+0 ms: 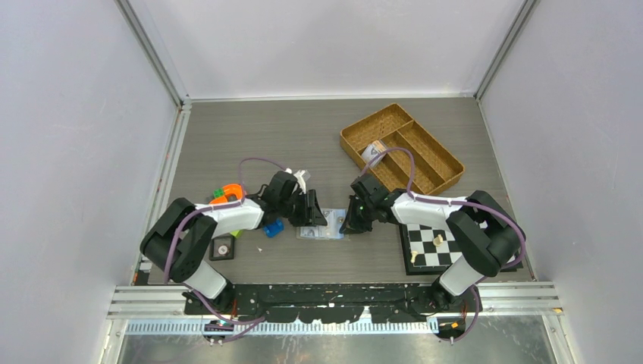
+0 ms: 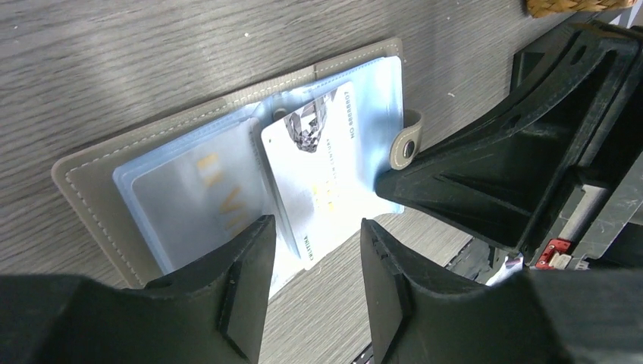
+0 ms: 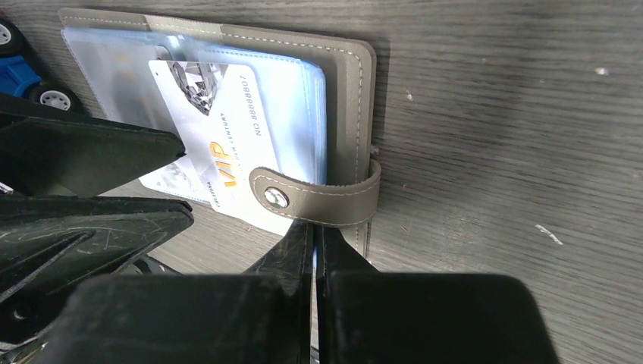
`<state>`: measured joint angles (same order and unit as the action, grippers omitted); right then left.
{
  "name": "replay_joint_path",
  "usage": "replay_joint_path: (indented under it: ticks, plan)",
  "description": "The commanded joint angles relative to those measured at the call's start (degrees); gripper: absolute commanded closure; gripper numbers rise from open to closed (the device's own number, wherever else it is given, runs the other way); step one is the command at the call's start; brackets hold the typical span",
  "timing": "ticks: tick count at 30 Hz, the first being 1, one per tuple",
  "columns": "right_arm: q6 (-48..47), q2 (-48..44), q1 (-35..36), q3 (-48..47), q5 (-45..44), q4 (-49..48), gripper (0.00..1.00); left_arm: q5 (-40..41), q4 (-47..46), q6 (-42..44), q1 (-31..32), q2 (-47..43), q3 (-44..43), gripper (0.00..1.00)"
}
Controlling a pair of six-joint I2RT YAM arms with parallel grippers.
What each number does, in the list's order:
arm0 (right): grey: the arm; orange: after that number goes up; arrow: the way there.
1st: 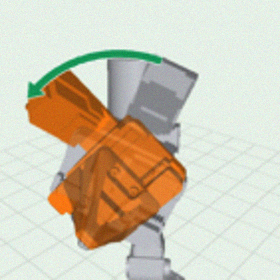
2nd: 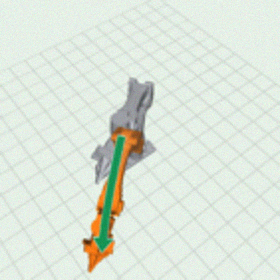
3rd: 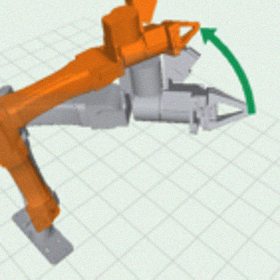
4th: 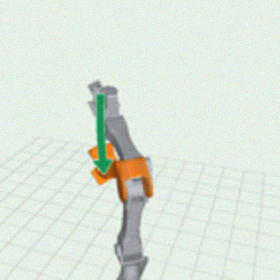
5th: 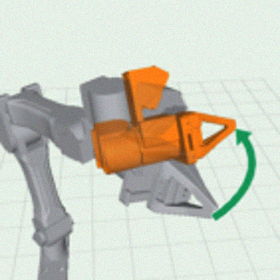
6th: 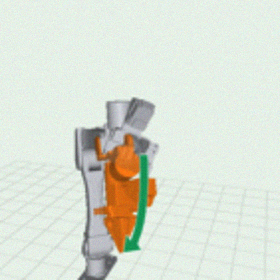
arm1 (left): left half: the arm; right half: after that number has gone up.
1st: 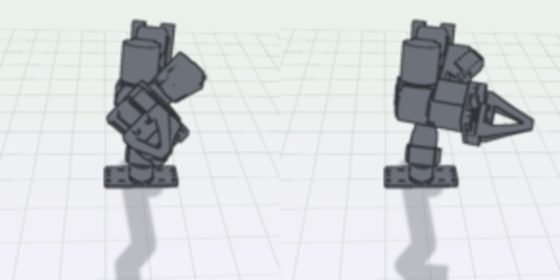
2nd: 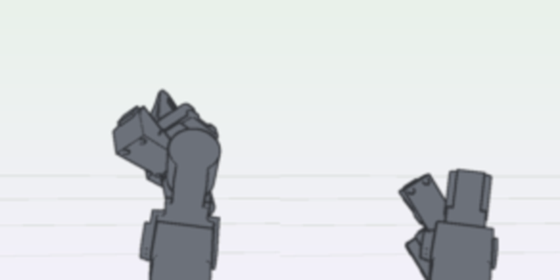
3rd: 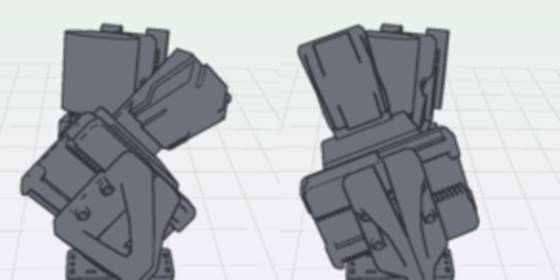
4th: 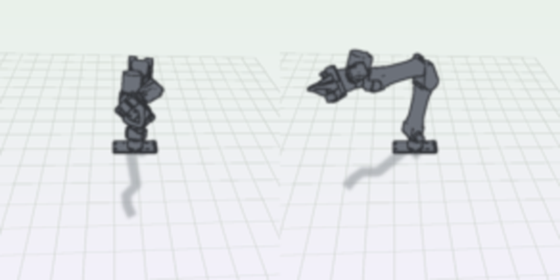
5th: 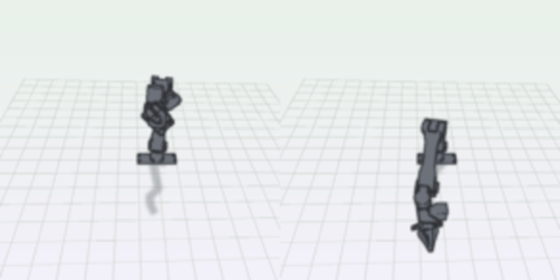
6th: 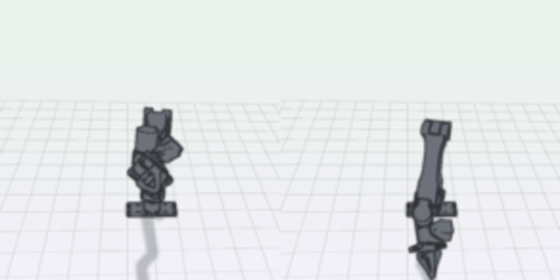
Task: Put the credit cards into the card holder
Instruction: Insert the credit card into the card holder.
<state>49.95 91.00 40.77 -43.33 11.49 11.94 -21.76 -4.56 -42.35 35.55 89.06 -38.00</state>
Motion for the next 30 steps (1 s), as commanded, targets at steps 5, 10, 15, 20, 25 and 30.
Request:
replay_joint_path:
  ticks: [5, 10, 15, 20, 25, 30]
  plan:
    - [-0.5, 0.6, 0.2, 1.6, -6.0, 2.8, 0.95, 2.7, 7.2, 3.4, -0.1, -1.0, -0.9, 0.51]
    - [-0.2, -0.2, 0.2, 1.2, -5.9, 3.2, 0.75, 2.2, 5.9, 3.1, 0.3, 1.1, -0.9, 0.56]
    - [-0.2, -1.3, 0.2, 1.3, -6.3, 3.7, 0.72, 3.1, 5.9, 3.6, 0.4, 2.6, -1.1, 0.61]
    - [0.1, -2.5, 0.2, 1.7, -6.7, 4.4, 0.72, 3.1, 5.8, 3.6, 0.3, 3.6, -1.0, 0.64]
    - [0.1, -3.9, 0.3, 2.2, -7.6, 5.0, 0.72, 3.2, 5.6, 3.6, 0.3, 3.7, -0.9, 0.65]
    - [0.1, -3.3, 0.3, 2.5, -6.9, 4.2, 0.78, 2.8, 5.4, 3.4, 0.4, 3.9, -0.9, 0.66]
